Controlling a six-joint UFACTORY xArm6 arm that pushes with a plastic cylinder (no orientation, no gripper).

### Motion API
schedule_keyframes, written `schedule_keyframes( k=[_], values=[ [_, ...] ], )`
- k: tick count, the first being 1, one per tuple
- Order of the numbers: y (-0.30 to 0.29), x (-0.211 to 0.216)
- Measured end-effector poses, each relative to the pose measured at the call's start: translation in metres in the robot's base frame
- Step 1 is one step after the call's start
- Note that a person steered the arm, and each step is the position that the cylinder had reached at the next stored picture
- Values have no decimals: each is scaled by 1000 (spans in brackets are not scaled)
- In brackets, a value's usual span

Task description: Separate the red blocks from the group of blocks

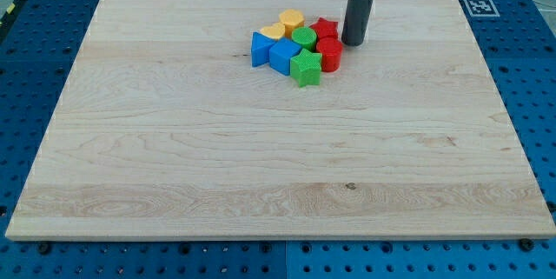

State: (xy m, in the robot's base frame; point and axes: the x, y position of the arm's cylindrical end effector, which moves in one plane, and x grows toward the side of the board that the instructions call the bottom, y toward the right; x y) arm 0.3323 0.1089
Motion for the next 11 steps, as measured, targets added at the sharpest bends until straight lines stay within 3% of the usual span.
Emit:
schedule_keyframes(
  k=[2,3,4,6,9,11],
  values=[
    [8,-55],
    [-26,-71],
    [-74,-72],
    [-71,-66],
    [-51,27],
    [-9,53]
  ],
)
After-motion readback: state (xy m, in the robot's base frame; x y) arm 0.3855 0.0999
